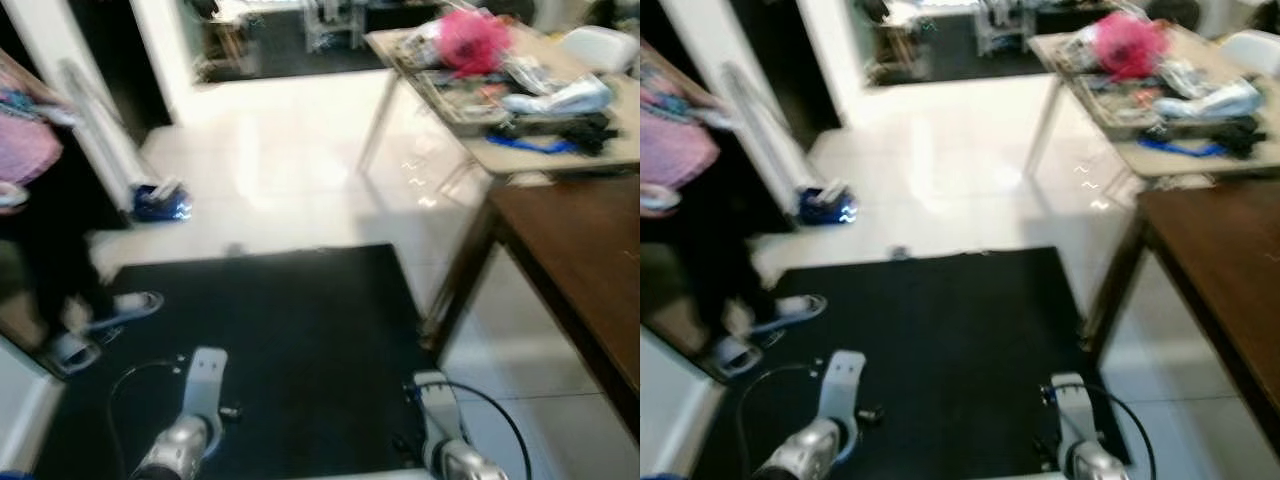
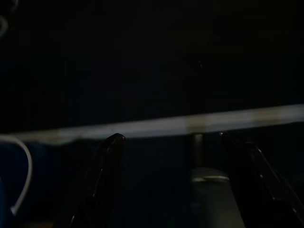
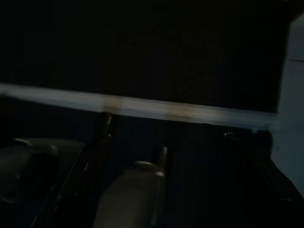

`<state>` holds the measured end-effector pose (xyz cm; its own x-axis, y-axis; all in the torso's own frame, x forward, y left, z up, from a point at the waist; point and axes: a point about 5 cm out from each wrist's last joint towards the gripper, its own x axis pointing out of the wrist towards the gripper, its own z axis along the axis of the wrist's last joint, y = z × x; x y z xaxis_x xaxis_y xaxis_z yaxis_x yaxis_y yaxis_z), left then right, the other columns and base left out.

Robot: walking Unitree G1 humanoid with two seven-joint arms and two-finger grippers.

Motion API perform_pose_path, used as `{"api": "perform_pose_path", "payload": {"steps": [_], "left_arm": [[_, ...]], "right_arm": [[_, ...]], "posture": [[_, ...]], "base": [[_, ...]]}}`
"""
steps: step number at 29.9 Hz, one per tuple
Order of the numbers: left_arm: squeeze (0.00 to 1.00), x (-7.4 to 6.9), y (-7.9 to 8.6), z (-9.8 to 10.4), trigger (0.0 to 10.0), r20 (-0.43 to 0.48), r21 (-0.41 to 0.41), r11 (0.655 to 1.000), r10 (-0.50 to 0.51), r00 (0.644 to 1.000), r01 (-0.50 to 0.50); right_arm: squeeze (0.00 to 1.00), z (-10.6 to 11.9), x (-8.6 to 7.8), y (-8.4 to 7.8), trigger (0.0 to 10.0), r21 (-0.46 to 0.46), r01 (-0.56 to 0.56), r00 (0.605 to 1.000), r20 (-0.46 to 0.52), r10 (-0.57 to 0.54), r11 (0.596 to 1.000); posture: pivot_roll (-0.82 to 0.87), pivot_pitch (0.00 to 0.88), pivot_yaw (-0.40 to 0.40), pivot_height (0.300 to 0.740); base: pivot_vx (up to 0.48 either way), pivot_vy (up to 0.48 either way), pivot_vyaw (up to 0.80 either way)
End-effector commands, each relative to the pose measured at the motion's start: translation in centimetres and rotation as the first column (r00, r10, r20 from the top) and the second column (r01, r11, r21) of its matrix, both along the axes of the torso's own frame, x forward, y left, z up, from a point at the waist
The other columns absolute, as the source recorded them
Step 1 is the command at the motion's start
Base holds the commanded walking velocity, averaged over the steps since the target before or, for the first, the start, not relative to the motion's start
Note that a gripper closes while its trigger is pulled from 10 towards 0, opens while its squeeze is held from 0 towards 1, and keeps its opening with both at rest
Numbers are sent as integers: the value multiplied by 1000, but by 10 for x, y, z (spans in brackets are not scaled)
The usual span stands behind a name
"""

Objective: Picking trash to rubbish bin

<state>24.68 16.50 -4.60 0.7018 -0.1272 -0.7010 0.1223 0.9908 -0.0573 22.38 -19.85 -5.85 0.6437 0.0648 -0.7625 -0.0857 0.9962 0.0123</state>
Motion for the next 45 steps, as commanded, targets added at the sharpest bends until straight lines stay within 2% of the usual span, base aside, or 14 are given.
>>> {"api": "perform_pose_path", "payload": {"steps": [1, 6, 9, 18, 26, 32, 40, 42, 45], "left_arm": [[0, -1, 5, -1, 10000, -6, 14, 1000, -5, 1000, 5], [0, 1, 4, 1, 10000, 1, -10, 1000, -6, 1000, 6], [0, 4, 1, 3, 10000, 15, -27, 1000, -5, 1000, 5], [0, 9, -3, 7, 10000, 48, -52, 999, -8, 999, 10], [0, 13, -3, 10, 10000, 49, -25, 998, -58, 997, 59], [0, 26, 9, 21, 10000, 71, 11, 995, -96, 993, 96], [0, 28, 16, 24, 10000, 79, 23, 997, -76, 994, 74], [0, 22, 12, 18, 10000, 75, -8, 1000, -28, 997, 29], [0, 15, 7, 13, 10000, 67, -30, 1000, 5, 998, -3]], "right_arm": [[0, -2, -2, 6, 10000, 14, 5, 1000, -10, -5, 1000], [0, -3, -2, 10, 10000, 15, 14, 1000, -1, -14, 1000], [0, -2, -1, 5, 10000, 23, 89, 996, 10, -90, 996], [0, -1, 1, 8, 10000, 25, 78, 997, 15, -78, 997], [0, 0, 3, 15, 10000, 44, 109, 993, 38, -111, 993], [0, -1, 3, 23, 10000, 90, 167, 984, 51, -172, 982], [0, -2, 3, 28, 10000, 94, 158, 985, 49, -164, 983], [0, 1, 7, 26, 10000, 72, 105, 993, 53, -109, 992], [0, 3, 10, 22, 10000, 52, 63, 996, 56, -66, 997]], "posture": [[-103, 70, 80, 740], [-107, 73, 91, 740], [-115, 70, 98, 740], [-109, 67, 106, 740], [-93, 62, 153, 740], [-79, 44, 215, 740], [-83, 42, 184, 740], [-92, 52, 112, 740], [-92, 53, 86, 740]], "base": [[0, 0, 800], [0, 0, 800], [0, 0, 0], [0, 0, 0], [0, 0, 0], [0, 0, 0], [0, 0, 0], [0, 0, 0], [0, 0, 0]]}}
